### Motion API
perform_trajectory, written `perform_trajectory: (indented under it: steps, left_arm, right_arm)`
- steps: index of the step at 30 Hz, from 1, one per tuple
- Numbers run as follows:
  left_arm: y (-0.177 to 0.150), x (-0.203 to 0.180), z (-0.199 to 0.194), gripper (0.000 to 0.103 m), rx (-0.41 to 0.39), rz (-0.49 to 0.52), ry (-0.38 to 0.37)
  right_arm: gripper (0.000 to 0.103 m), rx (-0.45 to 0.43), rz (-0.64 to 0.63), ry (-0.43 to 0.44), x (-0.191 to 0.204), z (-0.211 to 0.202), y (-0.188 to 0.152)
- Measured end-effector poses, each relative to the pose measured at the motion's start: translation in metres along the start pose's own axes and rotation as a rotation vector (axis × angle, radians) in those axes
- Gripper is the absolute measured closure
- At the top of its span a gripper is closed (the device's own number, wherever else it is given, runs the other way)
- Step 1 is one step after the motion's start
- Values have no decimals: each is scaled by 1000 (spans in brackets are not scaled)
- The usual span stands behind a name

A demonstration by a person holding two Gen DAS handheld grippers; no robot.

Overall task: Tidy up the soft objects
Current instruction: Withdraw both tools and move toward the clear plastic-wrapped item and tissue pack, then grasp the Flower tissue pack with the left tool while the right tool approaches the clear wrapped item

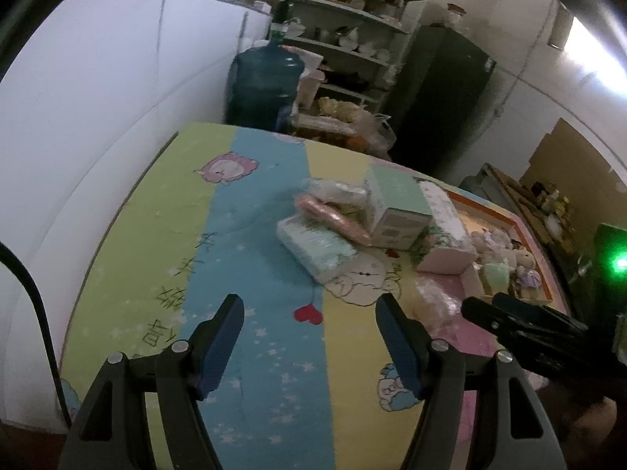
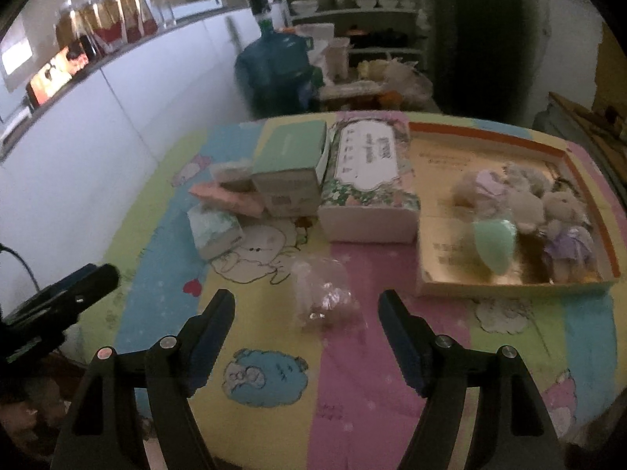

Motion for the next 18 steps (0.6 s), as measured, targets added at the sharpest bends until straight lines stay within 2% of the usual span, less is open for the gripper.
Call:
perform_trajectory:
  steps: [8,16,18]
  left_arm:
    - [6,11,11,33,14,-39,22]
    - [16,5,34,34,40,-33,6]
    - [19,1,40,34,44,-25,0]
  right_arm:
    - [26,77,-34,-23,-5,48,5]
    - [26,113,-69,-20,-8,70,4]
    - [36,122,-63,-12,-11,73,3]
Point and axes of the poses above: each gripper's, at about its wrist camera, not at the fingertips, and z roughly the way its jaws point, x to its left, y to its top, the point moved 2 cm from there along z, roughly the way its jaws point
